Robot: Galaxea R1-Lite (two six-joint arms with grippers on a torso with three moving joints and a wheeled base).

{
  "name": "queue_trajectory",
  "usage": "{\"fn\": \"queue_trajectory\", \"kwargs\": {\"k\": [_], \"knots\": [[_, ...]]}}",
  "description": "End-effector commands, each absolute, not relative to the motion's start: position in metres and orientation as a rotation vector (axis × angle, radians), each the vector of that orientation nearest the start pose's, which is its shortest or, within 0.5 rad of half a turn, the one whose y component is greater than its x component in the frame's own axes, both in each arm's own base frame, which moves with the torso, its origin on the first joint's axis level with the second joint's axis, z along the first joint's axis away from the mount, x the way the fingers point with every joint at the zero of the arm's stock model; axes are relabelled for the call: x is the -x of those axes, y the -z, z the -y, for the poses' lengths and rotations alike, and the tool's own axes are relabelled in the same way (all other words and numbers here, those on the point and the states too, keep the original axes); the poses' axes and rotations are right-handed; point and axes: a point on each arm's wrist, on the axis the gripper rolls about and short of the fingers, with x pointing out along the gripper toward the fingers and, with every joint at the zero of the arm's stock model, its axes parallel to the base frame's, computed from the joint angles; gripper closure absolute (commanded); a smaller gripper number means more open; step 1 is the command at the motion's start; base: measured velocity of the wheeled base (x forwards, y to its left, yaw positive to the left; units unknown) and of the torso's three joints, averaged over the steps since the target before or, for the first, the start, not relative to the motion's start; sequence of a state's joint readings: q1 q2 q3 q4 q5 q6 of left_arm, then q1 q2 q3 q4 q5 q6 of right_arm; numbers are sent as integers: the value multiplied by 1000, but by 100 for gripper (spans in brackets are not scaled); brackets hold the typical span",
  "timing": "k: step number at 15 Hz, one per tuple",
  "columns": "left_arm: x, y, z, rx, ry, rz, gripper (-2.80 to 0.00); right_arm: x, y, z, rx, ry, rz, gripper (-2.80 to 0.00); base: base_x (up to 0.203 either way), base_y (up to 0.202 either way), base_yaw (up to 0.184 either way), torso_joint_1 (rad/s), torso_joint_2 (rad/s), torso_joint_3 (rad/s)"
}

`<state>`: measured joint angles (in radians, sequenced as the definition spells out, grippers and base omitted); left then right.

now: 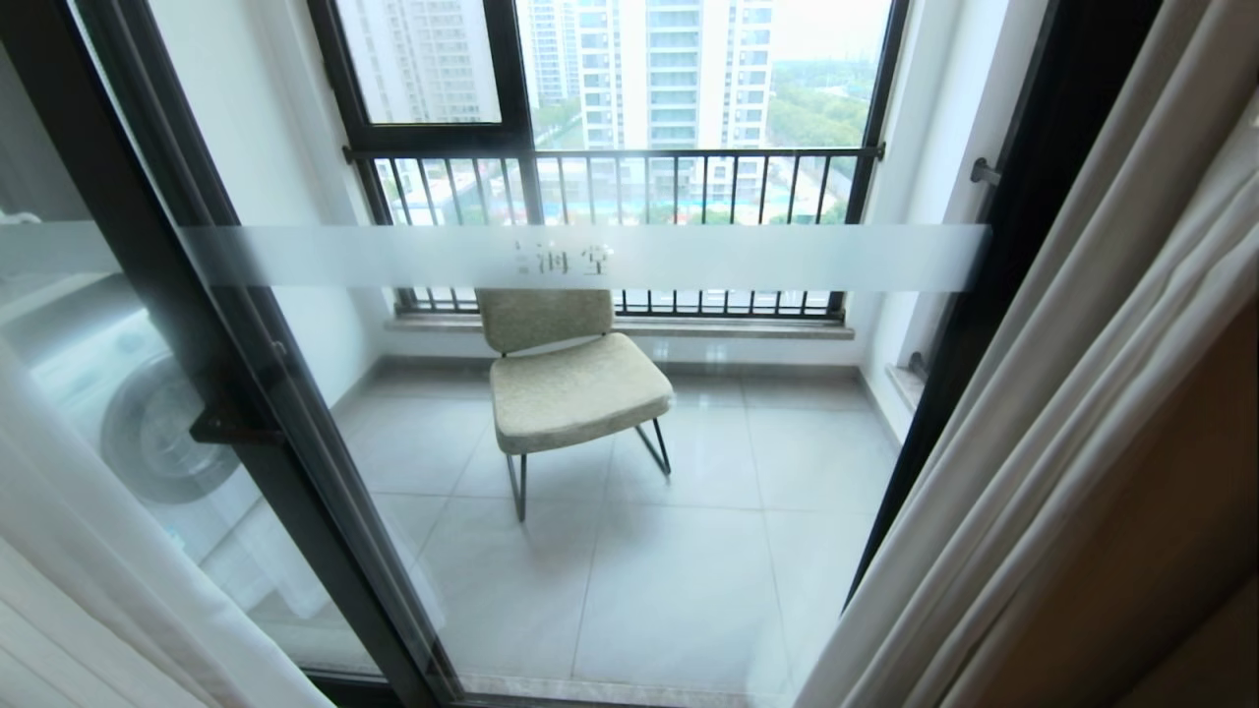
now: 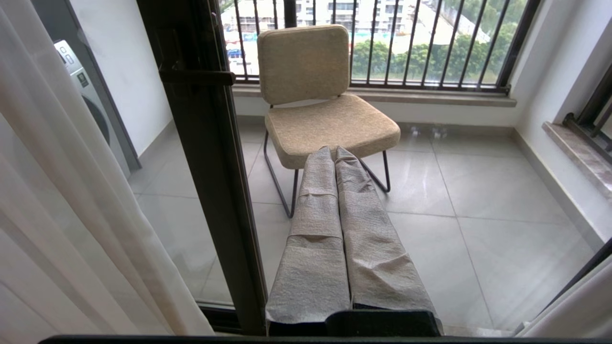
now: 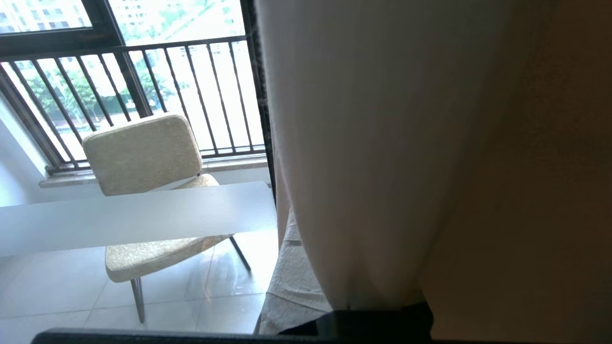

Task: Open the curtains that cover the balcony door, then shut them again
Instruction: Close the inner curtains on both sides

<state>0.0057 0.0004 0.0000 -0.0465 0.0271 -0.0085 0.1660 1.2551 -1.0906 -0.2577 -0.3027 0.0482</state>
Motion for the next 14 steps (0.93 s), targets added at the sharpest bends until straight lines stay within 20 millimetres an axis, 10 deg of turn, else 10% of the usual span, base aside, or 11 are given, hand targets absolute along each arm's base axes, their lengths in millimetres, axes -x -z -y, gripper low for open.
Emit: {"fn": "queue_trajectory", "kwargs": {"k": [1,14], "knots": [[23,-80,0,10,-34,48,0,-192,-340,-25,-83,144,94,0,0,0,0,0,0,0],[23,-80,0,8,-34,46,0,-189,-331,-15,-85,197,73,0,0,0,0,0,0,0]]}}
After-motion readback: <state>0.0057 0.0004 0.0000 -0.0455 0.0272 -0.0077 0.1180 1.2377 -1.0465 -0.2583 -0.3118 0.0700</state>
